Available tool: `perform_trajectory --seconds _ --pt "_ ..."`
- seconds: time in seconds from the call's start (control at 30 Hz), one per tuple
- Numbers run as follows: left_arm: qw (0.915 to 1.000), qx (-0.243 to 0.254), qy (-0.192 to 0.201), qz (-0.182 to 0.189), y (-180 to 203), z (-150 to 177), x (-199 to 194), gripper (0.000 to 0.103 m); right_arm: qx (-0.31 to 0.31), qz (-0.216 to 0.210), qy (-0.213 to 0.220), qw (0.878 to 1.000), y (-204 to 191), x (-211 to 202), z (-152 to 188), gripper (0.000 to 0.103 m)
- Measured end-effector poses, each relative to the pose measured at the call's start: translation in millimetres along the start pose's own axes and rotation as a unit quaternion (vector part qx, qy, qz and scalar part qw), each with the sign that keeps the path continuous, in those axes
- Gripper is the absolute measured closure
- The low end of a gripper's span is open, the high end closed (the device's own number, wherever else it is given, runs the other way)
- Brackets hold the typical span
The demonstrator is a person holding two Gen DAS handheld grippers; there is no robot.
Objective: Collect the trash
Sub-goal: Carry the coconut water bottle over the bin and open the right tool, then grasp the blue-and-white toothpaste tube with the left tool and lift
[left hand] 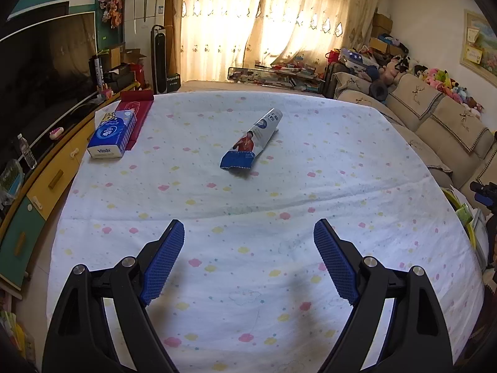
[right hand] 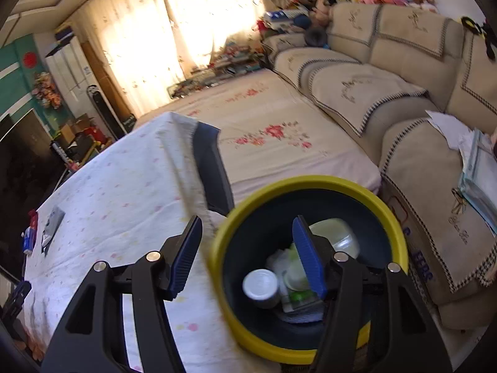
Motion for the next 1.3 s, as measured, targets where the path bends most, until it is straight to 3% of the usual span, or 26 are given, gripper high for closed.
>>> perform_trajectory --seconds 0.17,0.4,0.67,0.83,1.13,1.3 --pt "1.0 0.002 -0.003 -0.004 1.7 -0.4 2.5 0.019 -0.054 -0.016 0.045 0.997 -41.1 -10.0 13.7 0.041" --pt "0.9991 0.019 -0.036 0.002 10.1 -10.4 9.8 0.019 -0.121 -0.036 0.048 0.991 -82.1 1.2 33.7 0.041" --pt "0.9975 0.055 -0.044 0.009 20.8 -56.6 29.6 0.019 -0.102 -0.036 0.058 0.992 -80.5 -2.6 32.7 0.037" --pt "0.996 0.063 -0.06 0.018 26.7 -82.8 67.8 0.019 -0.117 -0.028 0.056 0.991 -87.1 -0.7 33.9 0.037" --pt "0.9933 0.086 -0.077 -0.004 27.4 -107.5 122.3 0.021 -0.118 -0.028 0.042 0.992 -85.8 4.4 34.7 0.037" --pt "0.9923 0.084 -0.091 -0.005 25.1 -112.5 141.6 0.03 -0.119 -0.028 0.035 0.992 -85.8 6.9 34.7 0.037"
Point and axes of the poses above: each gripper's, at about its wrist camera, not at the fingertips, and x roughly the way its jaws point, y to its right, z to its underside, the point moved 2 cm from there along x, roughly the way its jaws point, and after that the axes turned 2 degrees about -x, right-handed, at the moved point
